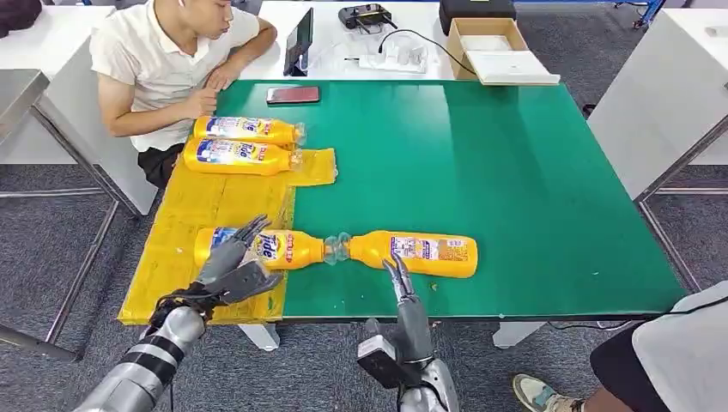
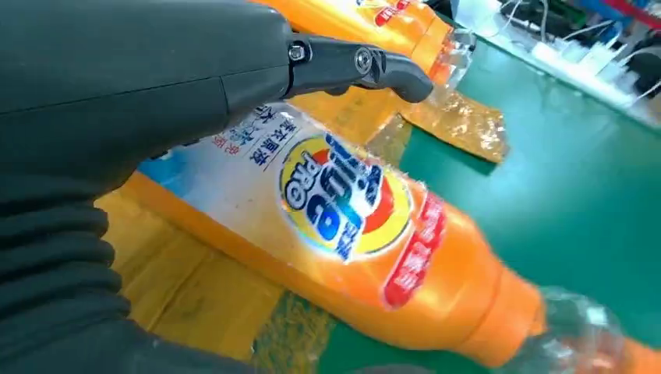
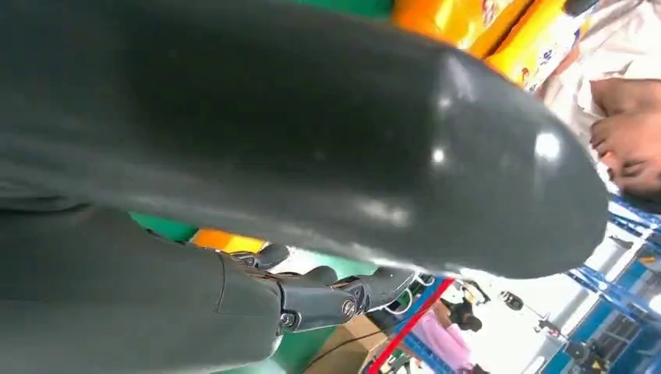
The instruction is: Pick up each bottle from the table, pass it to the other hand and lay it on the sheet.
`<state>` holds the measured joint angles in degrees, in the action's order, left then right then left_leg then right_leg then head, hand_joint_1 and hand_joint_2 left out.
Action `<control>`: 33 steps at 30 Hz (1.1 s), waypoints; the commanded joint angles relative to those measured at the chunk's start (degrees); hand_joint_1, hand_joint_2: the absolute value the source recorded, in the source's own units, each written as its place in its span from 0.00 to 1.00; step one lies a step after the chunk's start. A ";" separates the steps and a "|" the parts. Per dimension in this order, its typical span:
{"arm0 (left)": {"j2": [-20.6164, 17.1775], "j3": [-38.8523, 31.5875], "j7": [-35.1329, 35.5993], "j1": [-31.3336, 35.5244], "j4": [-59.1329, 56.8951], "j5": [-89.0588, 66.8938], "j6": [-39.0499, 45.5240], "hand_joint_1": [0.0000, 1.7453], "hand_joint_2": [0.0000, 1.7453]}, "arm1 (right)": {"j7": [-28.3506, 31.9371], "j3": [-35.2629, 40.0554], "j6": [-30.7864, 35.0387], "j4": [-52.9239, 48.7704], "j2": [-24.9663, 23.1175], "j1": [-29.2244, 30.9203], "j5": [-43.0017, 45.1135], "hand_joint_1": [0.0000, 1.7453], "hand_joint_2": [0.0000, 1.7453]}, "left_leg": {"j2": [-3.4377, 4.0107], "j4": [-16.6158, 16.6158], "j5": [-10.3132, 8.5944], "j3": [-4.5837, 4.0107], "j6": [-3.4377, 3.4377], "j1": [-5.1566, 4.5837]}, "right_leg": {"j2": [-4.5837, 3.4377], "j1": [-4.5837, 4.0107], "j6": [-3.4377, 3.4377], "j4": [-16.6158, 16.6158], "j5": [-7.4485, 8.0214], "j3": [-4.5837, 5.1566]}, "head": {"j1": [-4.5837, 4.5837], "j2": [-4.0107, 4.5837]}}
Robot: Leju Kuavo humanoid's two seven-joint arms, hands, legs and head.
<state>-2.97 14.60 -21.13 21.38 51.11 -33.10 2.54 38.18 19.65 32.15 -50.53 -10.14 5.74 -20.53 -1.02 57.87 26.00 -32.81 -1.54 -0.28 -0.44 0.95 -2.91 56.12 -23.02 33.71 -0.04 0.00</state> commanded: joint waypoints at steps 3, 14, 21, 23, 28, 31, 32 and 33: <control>4.77 -7.18 -8.42 -14.35 32.40 16.90 9.71 0.00 0.00 | 1.82 0.94 4.54 -0.34 3.44 -0.20 -1.67 0.00 0.00 | 0.08 0.06 0.06 -0.26 0.04 0.05 | 0.04 -0.05 0.04 0.00 -0.04 0.25 | 0.00 0.00; 9.14 -6.49 -18.65 -15.00 39.25 20.75 24.87 0.00 1.00 | -0.77 -3.88 7.85 -2.12 3.35 -0.58 -14.69 0.00 1.00 | -0.03 0.06 0.03 -0.51 0.05 0.03 | 0.13 -0.06 0.08 -0.04 -0.02 0.46 | 0.00 0.02; 9.10 -0.26 -18.87 -17.17 47.94 24.81 32.15 0.00 1.00 | -9.59 -20.59 7.85 -5.67 5.40 2.35 -41.59 0.00 1.00 | -0.03 0.09 0.01 -0.59 0.01 0.01 | 0.15 -0.02 0.02 -0.02 0.00 0.55 | 0.00 0.00; 8.41 1.26 -18.87 -17.01 47.89 22.44 34.18 0.00 1.00 | -10.01 -21.29 7.85 -3.38 7.33 4.61 -41.52 0.00 1.00 | -0.05 0.05 0.01 -0.49 0.01 -0.04 | 0.18 0.02 0.03 -0.04 -0.02 0.45 | 0.00 0.00; 7.82 1.16 -18.87 -17.15 46.81 24.52 33.00 0.00 1.00 | -18.04 -18.63 7.85 2.56 10.27 7.90 -46.29 0.00 1.00 | 0.02 0.04 0.03 -0.42 0.06 -0.07 | 0.12 0.02 0.07 -0.09 0.00 0.38 | -0.02 0.00; 7.72 0.59 -18.87 -17.37 46.56 24.47 31.85 0.00 1.00 | -24.09 -16.51 7.85 7.63 12.92 10.71 -50.60 0.00 1.00 | 0.15 -0.01 0.02 -0.36 0.05 -0.06 | -0.01 0.01 0.04 -0.14 0.05 0.36 | 0.02 0.02; 7.72 0.56 -18.87 -17.38 46.57 24.46 31.81 0.00 1.00 | -24.07 -16.49 7.85 7.84 13.09 10.89 -50.49 0.00 1.00 | 0.15 0.00 0.04 -0.35 0.07 -0.05 | 0.01 0.00 0.06 -0.13 0.04 0.34 | 0.02 0.02; 7.74 0.53 -18.87 -17.38 46.58 24.45 31.79 0.00 1.00 | -23.97 -16.50 7.85 7.93 13.18 10.97 -50.37 0.00 1.00 | 0.09 -0.01 0.01 -0.39 0.04 -0.07 | 0.05 0.02 0.02 -0.13 0.05 0.38 | 0.02 0.00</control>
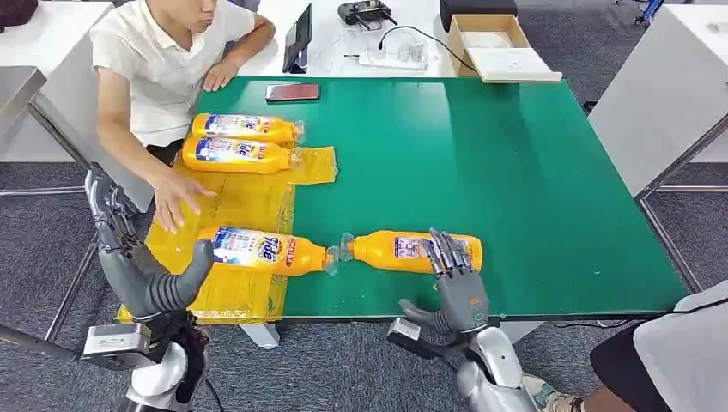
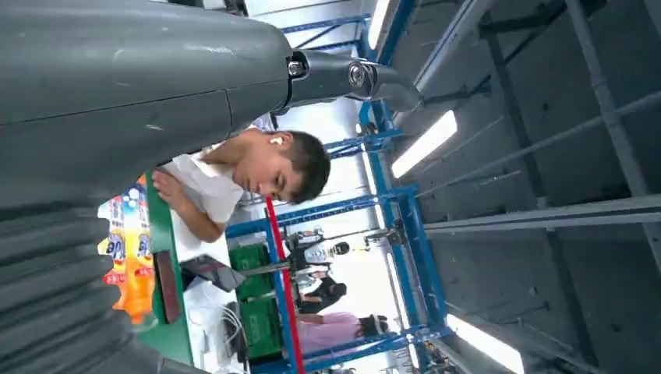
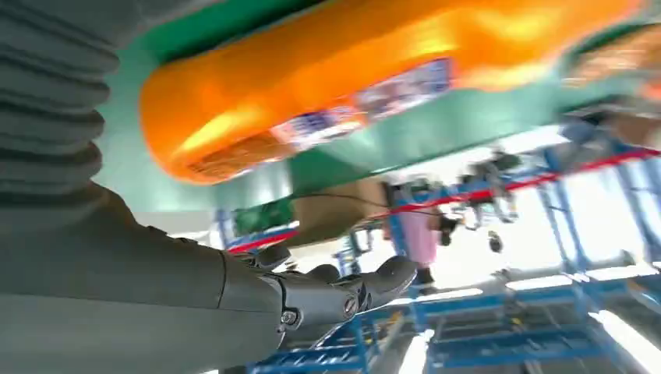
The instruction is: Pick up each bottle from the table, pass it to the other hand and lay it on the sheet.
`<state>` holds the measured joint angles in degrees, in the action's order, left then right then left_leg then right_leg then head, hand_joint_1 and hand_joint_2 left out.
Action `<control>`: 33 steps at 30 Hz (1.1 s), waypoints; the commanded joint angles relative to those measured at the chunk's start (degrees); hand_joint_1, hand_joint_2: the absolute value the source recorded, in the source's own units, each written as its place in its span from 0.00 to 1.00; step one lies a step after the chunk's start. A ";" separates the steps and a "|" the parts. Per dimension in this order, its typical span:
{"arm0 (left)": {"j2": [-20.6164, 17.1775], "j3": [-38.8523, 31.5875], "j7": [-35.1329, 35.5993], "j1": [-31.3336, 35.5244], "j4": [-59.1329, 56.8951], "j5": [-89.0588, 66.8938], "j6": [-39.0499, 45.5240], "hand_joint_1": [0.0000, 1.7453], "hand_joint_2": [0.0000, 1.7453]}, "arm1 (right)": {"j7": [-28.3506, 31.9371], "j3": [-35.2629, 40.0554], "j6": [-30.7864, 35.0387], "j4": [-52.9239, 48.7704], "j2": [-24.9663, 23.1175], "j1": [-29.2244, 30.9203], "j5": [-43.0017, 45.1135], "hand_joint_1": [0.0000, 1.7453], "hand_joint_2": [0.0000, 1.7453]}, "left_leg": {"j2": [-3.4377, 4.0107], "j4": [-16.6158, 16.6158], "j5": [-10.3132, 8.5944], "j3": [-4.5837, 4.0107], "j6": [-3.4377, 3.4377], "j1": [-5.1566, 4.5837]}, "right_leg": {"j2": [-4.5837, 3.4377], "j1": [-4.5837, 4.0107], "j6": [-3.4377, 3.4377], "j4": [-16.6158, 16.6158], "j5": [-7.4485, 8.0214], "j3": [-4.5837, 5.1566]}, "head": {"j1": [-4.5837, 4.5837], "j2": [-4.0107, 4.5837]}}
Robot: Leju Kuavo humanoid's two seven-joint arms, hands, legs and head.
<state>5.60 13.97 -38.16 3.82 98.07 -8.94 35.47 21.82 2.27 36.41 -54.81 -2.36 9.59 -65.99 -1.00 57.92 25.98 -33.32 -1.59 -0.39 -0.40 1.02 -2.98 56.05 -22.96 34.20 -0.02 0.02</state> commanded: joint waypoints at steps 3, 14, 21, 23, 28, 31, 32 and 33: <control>-0.74 1.14 -1.84 0.16 -0.44 0.19 -1.25 0.00 1.00 | -8.79 1.20 3.59 12.60 5.58 7.23 -5.87 0.00 1.00 | 0.07 -0.02 0.07 0.17 0.12 0.08 | 0.01 -0.09 0.13 -0.04 -0.05 -0.17 | -0.02 -0.02; -0.05 0.46 -1.84 -0.38 -1.39 -0.50 -4.25 0.00 1.00 | -15.67 1.28 1.15 18.21 8.29 12.67 -8.86 0.00 1.00 | 0.15 0.00 0.04 0.06 0.08 0.06 | -0.10 -0.06 0.09 -0.01 0.01 -0.06 | 0.00 -0.02; 0.37 1.38 -1.57 1.43 -4.23 -0.13 -5.28 0.00 1.00 | -11.24 1.79 -3.24 26.81 5.51 16.74 -3.05 0.00 1.00 | 0.18 -0.03 0.06 0.16 0.15 0.10 | -0.10 -0.11 0.16 -0.04 -0.01 -0.15 | 0.00 -0.02; 0.39 1.52 -1.46 1.92 -4.71 0.08 -5.54 0.00 1.00 | -11.46 2.36 -4.16 28.31 4.82 17.45 -2.75 0.00 1.00 | 0.17 -0.02 0.06 0.15 0.14 0.11 | -0.10 -0.13 0.15 -0.03 -0.01 -0.14 | 0.00 -0.02; 0.49 1.93 -1.26 2.26 -5.22 0.36 -6.04 0.00 1.00 | -11.93 2.55 -5.47 30.22 4.29 18.41 -2.19 0.00 1.00 | 0.09 -0.01 0.03 0.09 0.09 0.10 | -0.02 -0.10 0.09 -0.01 -0.01 -0.08 | 0.00 -0.02; 0.50 2.03 -1.24 2.37 -5.45 0.40 -6.09 0.00 1.00 | -11.58 2.51 -5.41 30.62 4.34 18.55 -1.83 0.00 1.00 | 0.07 -0.01 0.02 0.09 0.07 0.09 | -0.01 -0.09 0.07 -0.01 0.00 -0.08 | -0.02 -0.02; 0.52 2.18 -1.17 2.55 -5.72 0.67 -6.30 0.00 1.00 | -9.47 1.21 -7.08 31.24 3.85 18.80 0.86 0.00 1.00 | 0.08 -0.04 0.02 0.18 0.13 0.13 | 0.03 -0.14 0.14 -0.06 -0.01 -0.19 | -0.02 0.00; 0.57 2.22 -1.16 2.66 -5.88 0.88 -6.36 0.00 1.00 | -8.50 0.76 -7.93 31.64 3.63 18.91 2.09 0.00 1.00 | 0.09 -0.03 0.02 0.14 0.11 0.12 | 0.00 -0.12 0.12 -0.05 0.00 -0.14 | 0.00 -0.02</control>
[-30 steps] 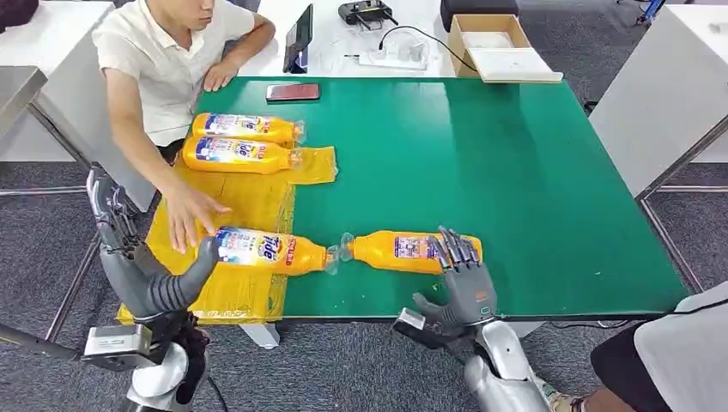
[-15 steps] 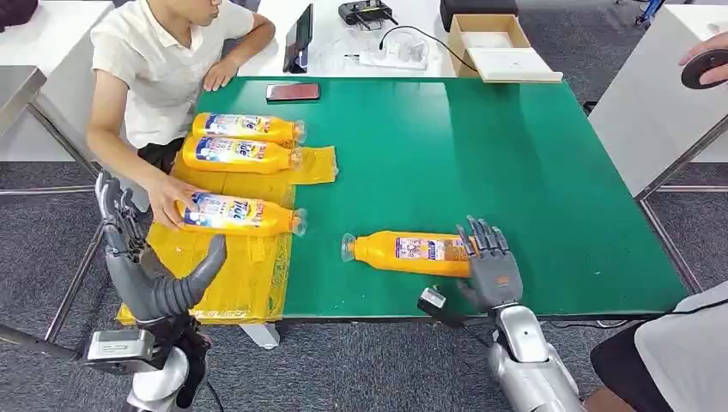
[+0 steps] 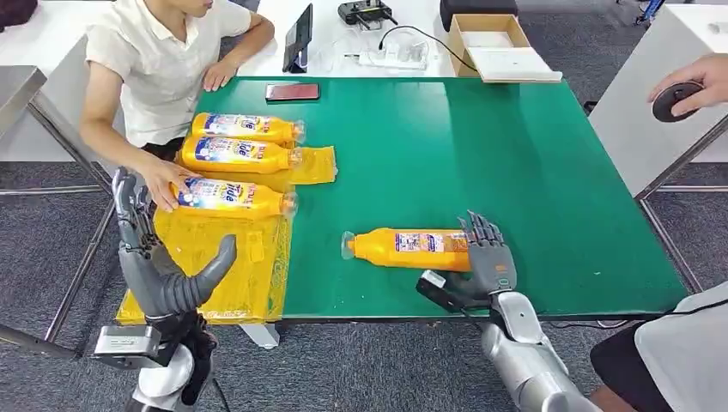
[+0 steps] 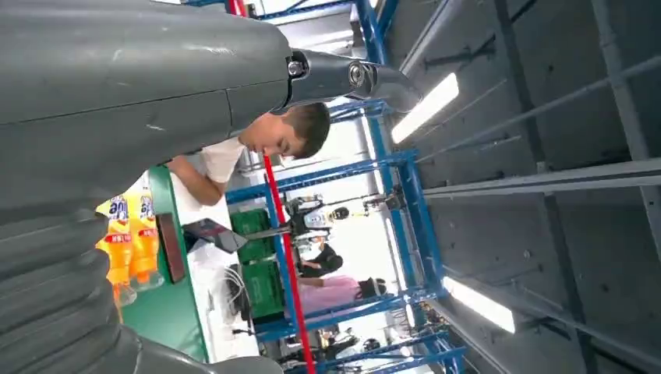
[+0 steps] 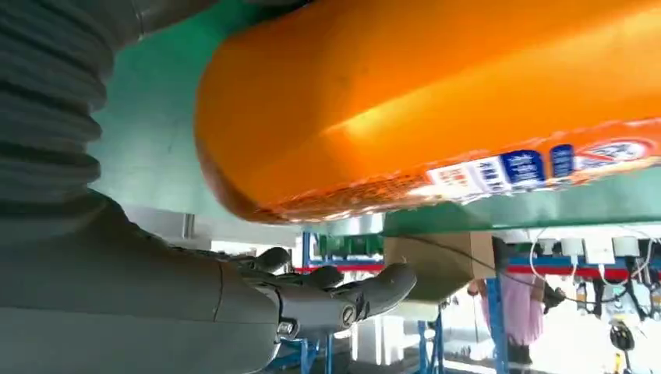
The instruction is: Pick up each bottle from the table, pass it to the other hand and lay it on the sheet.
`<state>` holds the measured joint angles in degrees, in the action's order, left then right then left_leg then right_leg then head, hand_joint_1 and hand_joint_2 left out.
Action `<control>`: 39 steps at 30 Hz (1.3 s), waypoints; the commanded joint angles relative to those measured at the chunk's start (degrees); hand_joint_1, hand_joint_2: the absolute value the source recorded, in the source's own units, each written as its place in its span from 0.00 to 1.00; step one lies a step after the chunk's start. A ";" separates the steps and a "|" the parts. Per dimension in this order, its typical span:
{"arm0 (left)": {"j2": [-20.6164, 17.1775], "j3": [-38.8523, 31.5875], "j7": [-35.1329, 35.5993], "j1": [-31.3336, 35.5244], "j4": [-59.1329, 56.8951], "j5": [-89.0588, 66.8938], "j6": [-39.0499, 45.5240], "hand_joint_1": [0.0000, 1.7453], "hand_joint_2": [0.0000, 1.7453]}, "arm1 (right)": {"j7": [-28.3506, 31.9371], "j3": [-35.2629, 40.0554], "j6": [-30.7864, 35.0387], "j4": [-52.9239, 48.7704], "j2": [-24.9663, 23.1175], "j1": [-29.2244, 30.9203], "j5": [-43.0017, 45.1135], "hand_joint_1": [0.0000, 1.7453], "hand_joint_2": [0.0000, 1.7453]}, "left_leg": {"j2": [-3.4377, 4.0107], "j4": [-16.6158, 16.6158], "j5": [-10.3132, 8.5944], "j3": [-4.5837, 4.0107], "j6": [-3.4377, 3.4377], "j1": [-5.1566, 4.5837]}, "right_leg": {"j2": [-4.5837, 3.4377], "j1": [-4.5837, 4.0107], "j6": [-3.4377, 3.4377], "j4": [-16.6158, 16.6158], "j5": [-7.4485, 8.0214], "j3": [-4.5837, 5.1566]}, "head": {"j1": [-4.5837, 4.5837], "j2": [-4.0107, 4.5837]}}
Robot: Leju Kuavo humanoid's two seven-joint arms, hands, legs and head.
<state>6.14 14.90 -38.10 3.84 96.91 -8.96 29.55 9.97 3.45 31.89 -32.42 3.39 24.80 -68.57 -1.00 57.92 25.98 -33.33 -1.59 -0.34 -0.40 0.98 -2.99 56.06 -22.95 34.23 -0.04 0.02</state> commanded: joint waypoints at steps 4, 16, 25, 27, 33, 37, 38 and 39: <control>0.21 1.52 -0.91 3.37 -5.50 2.85 -1.91 0.00 1.00 | 5.74 -0.16 -6.54 10.67 -3.13 3.74 6.32 0.00 1.00 | 0.04 -0.04 0.02 0.15 0.10 0.07 | 0.04 -0.08 0.12 -0.06 -0.02 -0.17 | 0.02 -0.02; 0.65 1.85 -0.55 4.41 -7.05 5.04 -4.03 0.00 1.00 | 6.44 0.56 -13.29 13.22 -3.66 4.72 8.49 0.97 1.00 | 0.18 -0.03 0.01 0.30 0.08 0.07 | 0.01 -0.09 0.10 -0.05 -0.01 -0.24 | 0.02 -0.02; 0.82 2.17 -0.03 4.85 -7.49 6.44 -5.49 0.00 1.00 | 4.43 1.03 -16.26 14.22 -3.04 5.03 8.57 1.00 1.00 | 0.33 -0.05 0.01 0.65 0.09 0.08 | -0.04 -0.10 0.11 -0.12 -0.01 -0.53 | 0.00 -0.02; 0.93 2.16 0.22 5.02 -7.68 7.09 -6.10 0.00 1.00 | 3.34 1.35 -17.85 14.62 -2.77 4.96 8.54 1.00 1.00 | 0.33 -0.06 0.01 0.68 0.11 0.10 | -0.04 -0.13 0.13 -0.15 0.01 -0.57 | 0.00 -0.02; 0.91 2.17 1.74 5.91 -8.95 9.35 -8.66 0.00 1.00 | -0.65 1.67 -24.01 15.91 -1.36 3.79 8.99 1.00 1.00 | 0.36 -0.05 0.02 0.84 0.08 0.11 | -0.07 -0.13 0.10 -0.16 0.00 -0.71 | 0.02 0.00; 0.96 2.03 2.62 6.08 -9.18 10.21 -9.76 0.00 1.00 | -0.33 1.16 -23.94 15.46 -1.22 3.12 9.90 1.00 1.00 | 0.22 -0.12 -0.06 0.97 0.14 0.14 | 0.08 -0.18 0.17 -0.29 0.06 -0.82 | 0.02 -0.02; 0.97 2.01 2.82 5.98 -9.17 10.48 -10.01 0.00 1.00 | -0.19 1.20 -23.52 15.30 -1.23 2.98 9.89 1.00 1.00 | 0.23 -0.03 0.04 1.17 0.10 0.13 | 0.07 -0.17 0.16 -0.24 -0.03 -0.70 | 0.00 -0.02; 0.97 2.01 2.82 5.98 -9.17 10.48 -10.01 0.00 1.00 | -0.19 1.20 -23.52 15.30 -1.23 2.98 9.89 1.00 1.00 | 0.26 -0.07 0.15 1.28 0.09 0.15 | 0.02 -0.19 0.19 -0.29 -0.04 -0.59 | 0.00 -0.02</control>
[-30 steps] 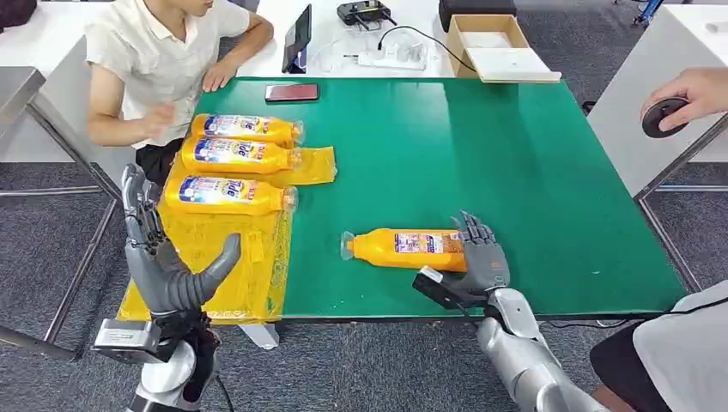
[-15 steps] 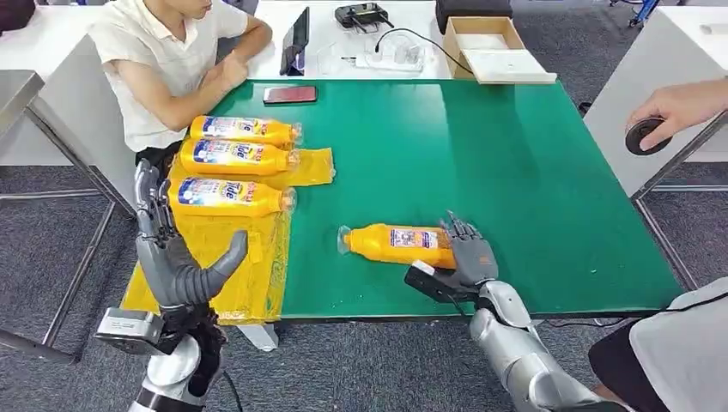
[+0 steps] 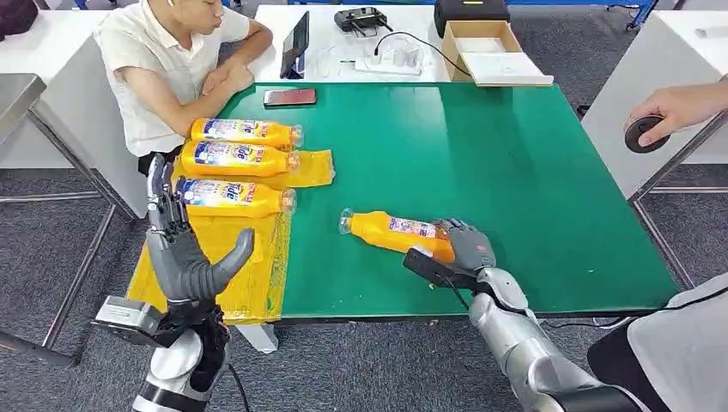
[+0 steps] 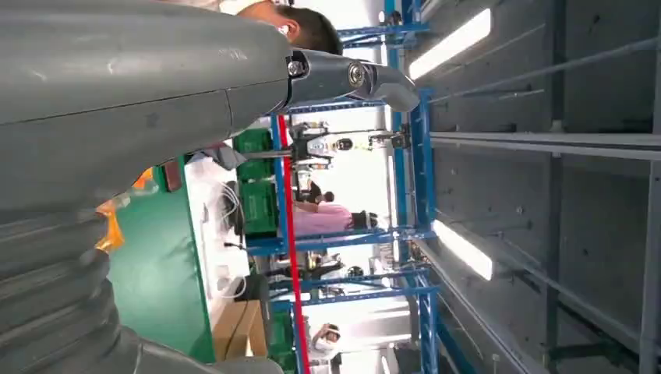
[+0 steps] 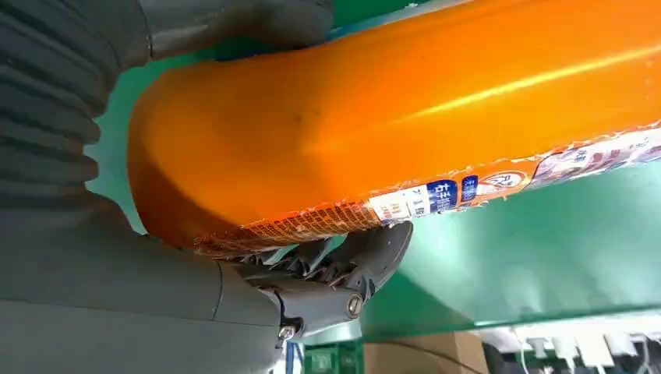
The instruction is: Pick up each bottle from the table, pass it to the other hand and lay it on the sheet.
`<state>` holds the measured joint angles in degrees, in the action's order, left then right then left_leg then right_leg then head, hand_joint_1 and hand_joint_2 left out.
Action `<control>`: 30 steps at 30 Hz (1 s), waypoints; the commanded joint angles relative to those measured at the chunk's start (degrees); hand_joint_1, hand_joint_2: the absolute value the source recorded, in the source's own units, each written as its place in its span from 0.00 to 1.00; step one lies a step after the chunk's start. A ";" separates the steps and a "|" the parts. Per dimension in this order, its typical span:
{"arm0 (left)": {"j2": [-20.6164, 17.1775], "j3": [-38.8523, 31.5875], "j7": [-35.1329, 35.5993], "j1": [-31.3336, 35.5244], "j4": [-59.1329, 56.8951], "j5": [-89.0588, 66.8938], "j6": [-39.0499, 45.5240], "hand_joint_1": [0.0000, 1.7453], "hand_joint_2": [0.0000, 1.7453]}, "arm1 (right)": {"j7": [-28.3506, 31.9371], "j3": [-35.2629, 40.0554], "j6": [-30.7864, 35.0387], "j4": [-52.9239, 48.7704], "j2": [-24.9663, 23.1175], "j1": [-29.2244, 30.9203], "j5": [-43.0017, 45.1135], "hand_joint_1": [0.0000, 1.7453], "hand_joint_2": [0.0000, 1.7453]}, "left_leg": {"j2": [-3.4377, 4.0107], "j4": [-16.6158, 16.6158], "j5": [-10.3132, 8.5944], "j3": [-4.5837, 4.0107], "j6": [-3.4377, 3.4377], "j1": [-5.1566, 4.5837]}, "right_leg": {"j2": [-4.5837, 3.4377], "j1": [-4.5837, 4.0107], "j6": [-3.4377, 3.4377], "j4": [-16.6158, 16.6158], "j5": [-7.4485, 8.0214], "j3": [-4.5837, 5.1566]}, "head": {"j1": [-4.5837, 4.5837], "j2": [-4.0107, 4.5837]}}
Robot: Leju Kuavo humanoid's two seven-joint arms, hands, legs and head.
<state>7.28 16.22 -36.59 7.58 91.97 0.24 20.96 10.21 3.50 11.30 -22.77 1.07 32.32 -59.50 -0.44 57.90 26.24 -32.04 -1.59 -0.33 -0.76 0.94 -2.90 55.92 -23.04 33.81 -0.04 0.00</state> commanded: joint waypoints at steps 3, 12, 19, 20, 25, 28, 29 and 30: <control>-0.16 0.69 1.32 2.25 -4.23 1.28 -1.42 0.00 1.00 | -0.44 1.16 -2.93 5.66 1.09 -4.54 0.81 1.00 1.00 | -0.30 -0.12 -0.10 0.06 0.07 0.12 | 0.35 -0.12 0.07 -0.20 0.02 -0.21 | 0.00 0.00; -0.33 0.19 1.62 1.36 -3.58 1.78 -2.27 0.00 1.00 | 2.78 -0.10 0.21 4.54 0.63 -5.28 2.97 1.00 1.00 | -0.28 -0.13 -0.13 0.20 0.07 0.13 | 0.40 -0.13 0.09 -0.24 0.08 -0.92 | 0.00 0.02; 0.11 -0.65 1.13 0.32 -2.82 2.74 -3.56 0.00 1.00 | 22.46 -6.80 5.45 0.27 -3.15 -7.35 17.26 1.00 1.00 | -0.12 -0.07 -0.04 0.17 0.01 0.08 | 0.13 -0.08 0.05 -0.14 0.03 -0.94 | 0.00 0.00; 0.40 -0.75 1.25 0.26 -2.94 3.28 -3.61 0.00 1.00 | 24.68 -7.96 4.52 -0.91 -3.83 -7.68 20.39 1.00 1.00 | -0.14 -0.12 -0.06 0.11 0.06 0.11 | 0.18 -0.11 0.10 -0.18 0.05 -0.91 | 0.00 0.02; 2.08 -1.31 4.81 0.84 -5.94 6.45 2.15 0.00 1.00 | 29.57 -8.43 6.24 -14.67 -5.82 -12.61 32.29 1.00 1.00 | -0.06 -0.07 -0.05 -0.16 0.07 0.10 | 0.11 -0.10 0.11 -0.09 0.06 -0.62 | 0.00 0.00; 2.65 -3.35 5.81 1.68 -8.57 7.64 9.16 0.00 1.00 | 27.78 -6.25 7.03 -24.07 -5.74 -16.13 36.91 0.76 1.00 | -0.13 -0.05 -0.07 -0.39 0.05 0.08 | 0.18 -0.08 0.09 -0.06 0.04 -0.44 | 0.02 0.00; 2.62 -3.79 5.96 1.78 -9.21 7.90 9.93 0.00 1.00 | 27.64 -5.89 7.57 -25.79 -5.64 -16.85 37.31 0.57 1.00 | -0.13 -0.03 -0.05 -0.40 0.02 0.05 | 0.15 -0.04 0.05 -0.02 0.02 -0.40 | 0.02 0.00; 2.42 -3.85 6.17 1.76 -9.91 8.43 9.96 0.00 1.00 | 27.32 -5.35 8.33 -28.10 -5.44 -17.88 38.28 0.73 1.00 | -0.15 -0.03 -0.06 -0.46 0.00 0.04 | 0.15 -0.02 0.03 -0.01 0.03 -0.35 | 0.00 0.00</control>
<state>8.63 15.98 -32.04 7.16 90.27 6.73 24.10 38.12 -2.03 17.31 -31.94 -2.80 22.18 -26.52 -0.58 57.90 26.17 -32.53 -1.68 -0.31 -0.69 0.94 -2.96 55.93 -22.99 33.48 -0.04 0.00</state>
